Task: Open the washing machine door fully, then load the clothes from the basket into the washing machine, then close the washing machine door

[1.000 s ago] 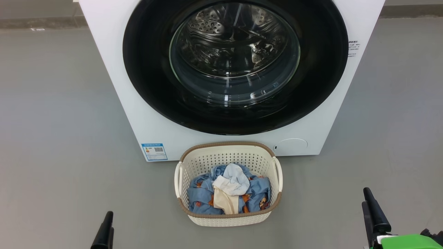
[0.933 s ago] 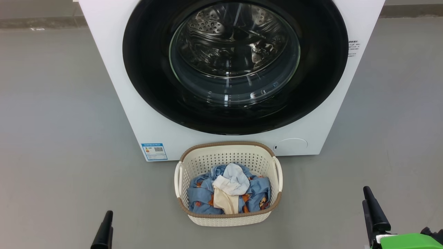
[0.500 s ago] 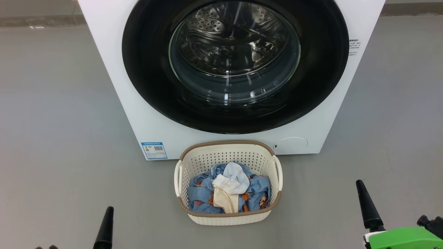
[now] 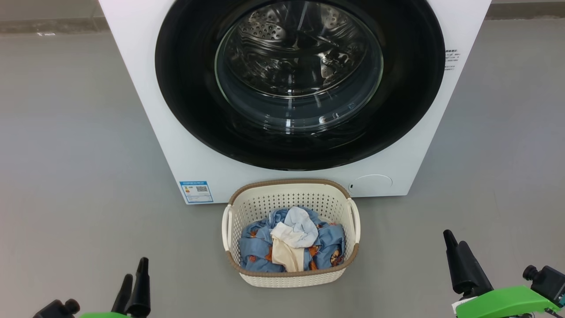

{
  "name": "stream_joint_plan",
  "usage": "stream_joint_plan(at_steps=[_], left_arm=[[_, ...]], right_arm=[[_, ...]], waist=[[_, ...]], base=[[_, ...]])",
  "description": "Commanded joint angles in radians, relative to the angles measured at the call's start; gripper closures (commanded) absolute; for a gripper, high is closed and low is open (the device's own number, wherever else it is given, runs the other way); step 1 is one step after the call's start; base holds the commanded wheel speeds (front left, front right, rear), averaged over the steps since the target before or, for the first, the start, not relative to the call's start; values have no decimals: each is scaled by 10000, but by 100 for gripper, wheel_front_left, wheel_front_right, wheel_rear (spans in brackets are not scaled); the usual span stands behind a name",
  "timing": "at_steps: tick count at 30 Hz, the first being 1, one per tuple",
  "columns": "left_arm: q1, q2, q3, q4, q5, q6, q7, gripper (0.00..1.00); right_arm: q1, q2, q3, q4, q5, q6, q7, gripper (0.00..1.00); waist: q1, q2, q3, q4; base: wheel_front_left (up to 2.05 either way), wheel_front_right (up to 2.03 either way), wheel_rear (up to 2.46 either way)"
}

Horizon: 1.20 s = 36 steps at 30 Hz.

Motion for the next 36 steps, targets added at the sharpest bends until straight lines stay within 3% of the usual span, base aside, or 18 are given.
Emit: stream_joint_plan(at_steps=[1,12,36], left_arm=[[-334,212,174,-329,312,-14,-123,0],[-264,262,152,-438,2327,-17,-475,0],[-249,341,362,-1003,5472,16,-1179,0]], right_arm=[[-394,-120,215,-324,-296,7,-119,0],[-416,-212,394,-330,-2055,9,-470,0],[-524,-441,581,-491,-5499,12,-1171,0]], waist=[[-1,0,-4,-1],[-1,0,9,-45],[-1,0,117,-116]], base=[[0,0,0],[0,0,0],[0,0,0]])
